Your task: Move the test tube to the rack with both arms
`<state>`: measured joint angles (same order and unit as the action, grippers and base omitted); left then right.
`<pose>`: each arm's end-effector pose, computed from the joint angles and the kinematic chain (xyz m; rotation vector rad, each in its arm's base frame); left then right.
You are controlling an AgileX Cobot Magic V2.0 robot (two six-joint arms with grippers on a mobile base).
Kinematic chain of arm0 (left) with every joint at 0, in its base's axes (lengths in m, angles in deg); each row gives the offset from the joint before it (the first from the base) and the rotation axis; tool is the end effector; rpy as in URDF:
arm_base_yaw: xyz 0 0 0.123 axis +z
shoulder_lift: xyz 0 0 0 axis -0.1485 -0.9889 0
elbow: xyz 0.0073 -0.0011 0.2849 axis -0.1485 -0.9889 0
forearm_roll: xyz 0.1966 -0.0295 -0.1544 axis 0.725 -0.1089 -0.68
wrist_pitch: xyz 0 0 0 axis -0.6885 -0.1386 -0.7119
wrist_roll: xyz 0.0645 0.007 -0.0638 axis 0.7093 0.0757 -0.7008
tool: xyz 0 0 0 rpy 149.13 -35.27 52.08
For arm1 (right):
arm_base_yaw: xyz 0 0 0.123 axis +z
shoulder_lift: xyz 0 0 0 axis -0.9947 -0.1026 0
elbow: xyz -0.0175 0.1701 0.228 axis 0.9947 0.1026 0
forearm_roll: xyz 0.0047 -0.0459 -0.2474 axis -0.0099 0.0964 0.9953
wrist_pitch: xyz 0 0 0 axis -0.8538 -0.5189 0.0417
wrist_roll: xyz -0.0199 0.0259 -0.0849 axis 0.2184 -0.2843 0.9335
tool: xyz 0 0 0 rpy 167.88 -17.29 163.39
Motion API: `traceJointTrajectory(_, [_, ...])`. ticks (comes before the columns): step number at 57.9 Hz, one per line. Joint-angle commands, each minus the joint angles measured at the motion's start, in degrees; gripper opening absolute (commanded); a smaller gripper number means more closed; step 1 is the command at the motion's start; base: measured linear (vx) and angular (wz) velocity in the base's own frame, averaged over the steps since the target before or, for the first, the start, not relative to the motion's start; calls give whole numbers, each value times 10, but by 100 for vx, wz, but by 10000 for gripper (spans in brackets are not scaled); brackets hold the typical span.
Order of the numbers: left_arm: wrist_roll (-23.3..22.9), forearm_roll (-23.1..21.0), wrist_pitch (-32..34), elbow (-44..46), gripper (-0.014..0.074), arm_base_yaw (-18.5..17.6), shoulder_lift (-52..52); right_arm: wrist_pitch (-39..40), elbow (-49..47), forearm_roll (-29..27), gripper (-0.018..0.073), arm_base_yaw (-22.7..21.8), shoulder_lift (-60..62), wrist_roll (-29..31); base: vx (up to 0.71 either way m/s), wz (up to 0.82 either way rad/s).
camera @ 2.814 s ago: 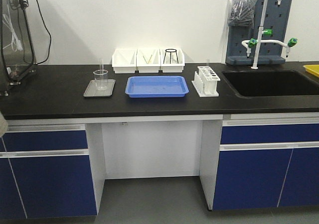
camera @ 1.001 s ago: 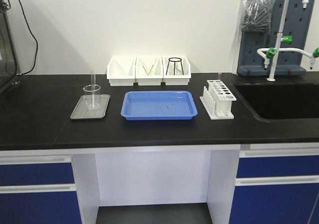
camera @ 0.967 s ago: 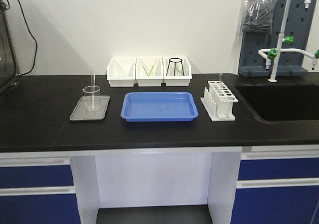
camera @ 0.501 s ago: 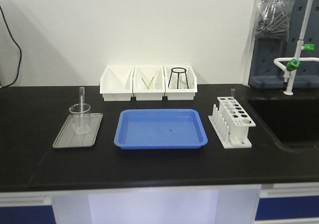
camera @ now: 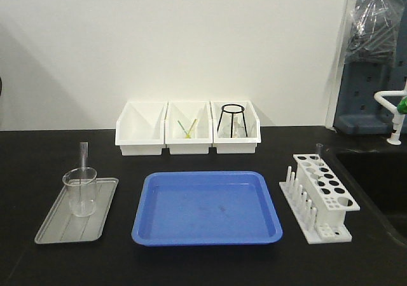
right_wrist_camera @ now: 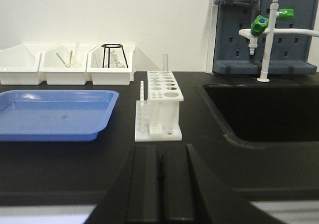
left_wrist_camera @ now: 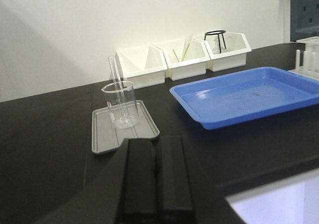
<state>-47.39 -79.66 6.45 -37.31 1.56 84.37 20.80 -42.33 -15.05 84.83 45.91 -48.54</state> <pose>0.0562 -0.0073 0.1985 0.1930 1.5594 -0.0051 0.0569 -0.0008 0.1954 -0.0330 1.5918 -0.0380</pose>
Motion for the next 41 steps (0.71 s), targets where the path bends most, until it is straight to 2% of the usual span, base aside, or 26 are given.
traceJointTrajectory(1, [-2, -1, 46, 0, -6, 0, -4, 44, 1, 2, -10, 0, 8, 7, 36, 0])
traceJointTrajectory(41, [-2, -1, 46, 0, -6, 0, -4, 44, 1, 2, -10, 0, 8, 7, 31, 6])
